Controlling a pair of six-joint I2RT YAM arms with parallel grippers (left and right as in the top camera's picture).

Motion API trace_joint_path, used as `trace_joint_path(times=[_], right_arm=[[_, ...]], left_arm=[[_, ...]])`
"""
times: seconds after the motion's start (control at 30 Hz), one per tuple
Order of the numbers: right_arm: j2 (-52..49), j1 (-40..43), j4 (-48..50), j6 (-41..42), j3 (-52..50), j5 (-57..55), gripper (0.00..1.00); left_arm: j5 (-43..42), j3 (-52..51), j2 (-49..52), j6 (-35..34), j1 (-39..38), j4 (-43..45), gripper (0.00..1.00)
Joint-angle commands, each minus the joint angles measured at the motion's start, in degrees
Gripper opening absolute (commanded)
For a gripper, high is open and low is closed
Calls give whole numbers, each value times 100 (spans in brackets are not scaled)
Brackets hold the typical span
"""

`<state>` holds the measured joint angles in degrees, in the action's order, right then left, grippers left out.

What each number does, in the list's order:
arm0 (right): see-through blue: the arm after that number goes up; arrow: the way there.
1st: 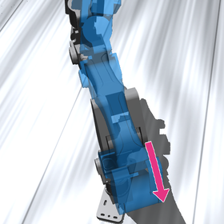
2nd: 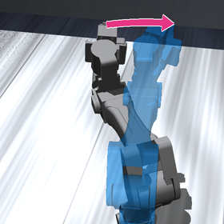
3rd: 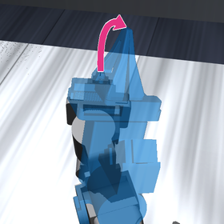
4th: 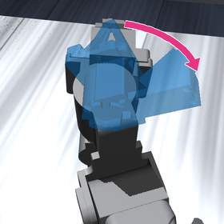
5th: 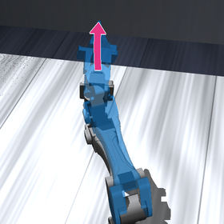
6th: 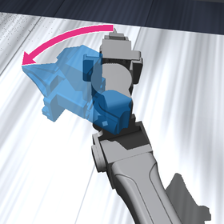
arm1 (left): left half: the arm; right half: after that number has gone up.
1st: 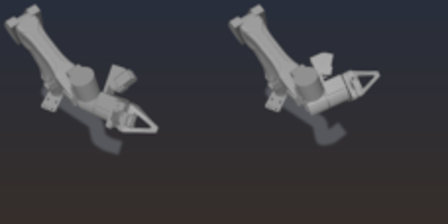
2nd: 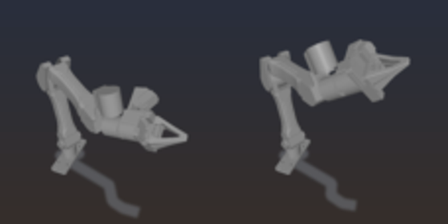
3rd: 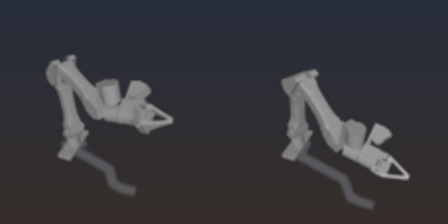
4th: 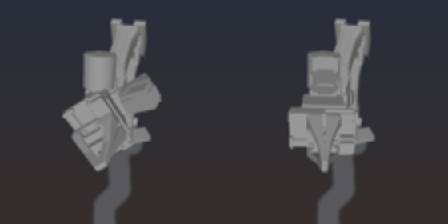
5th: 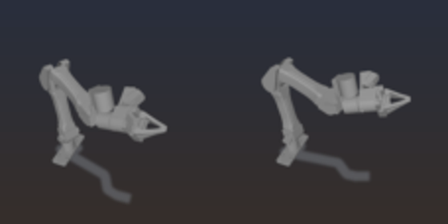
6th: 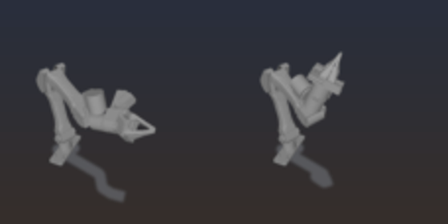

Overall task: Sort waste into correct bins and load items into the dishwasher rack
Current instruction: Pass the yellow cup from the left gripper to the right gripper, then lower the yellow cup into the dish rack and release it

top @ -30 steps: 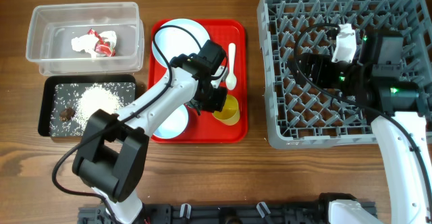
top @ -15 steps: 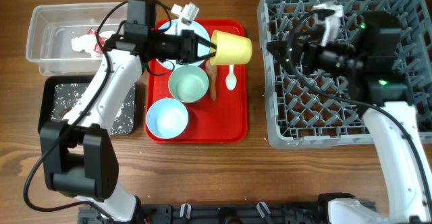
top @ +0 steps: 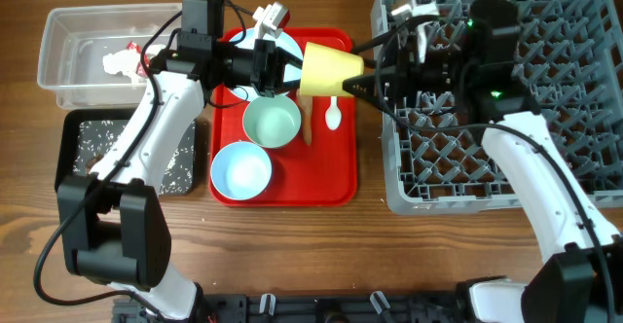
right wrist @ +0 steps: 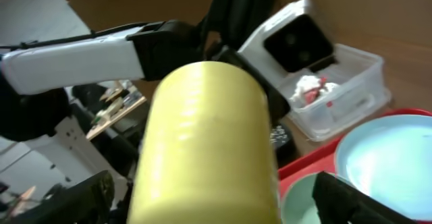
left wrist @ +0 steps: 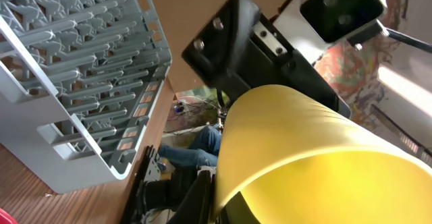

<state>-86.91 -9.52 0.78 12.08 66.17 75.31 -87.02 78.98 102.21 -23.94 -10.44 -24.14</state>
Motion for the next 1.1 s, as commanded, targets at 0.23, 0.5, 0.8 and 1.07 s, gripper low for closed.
trace_joint_path(times=[0.23,0.5,0.8,1.07], right_arm=[[-55,-413,463,129,94,251,65],[-52,-144,470,227,94,166,40],[-46,1272,-868,131,94,-538,34],[920,1495,-4312,-599,800,-4336,38]], left_arm=[[-188,66,-125,-96,7,7,4],[-186,66,-125,-94,7,-4,17],[125,66,-125,-94,7,-4,24],[3993,66,-122,-94,7,-901,34]])
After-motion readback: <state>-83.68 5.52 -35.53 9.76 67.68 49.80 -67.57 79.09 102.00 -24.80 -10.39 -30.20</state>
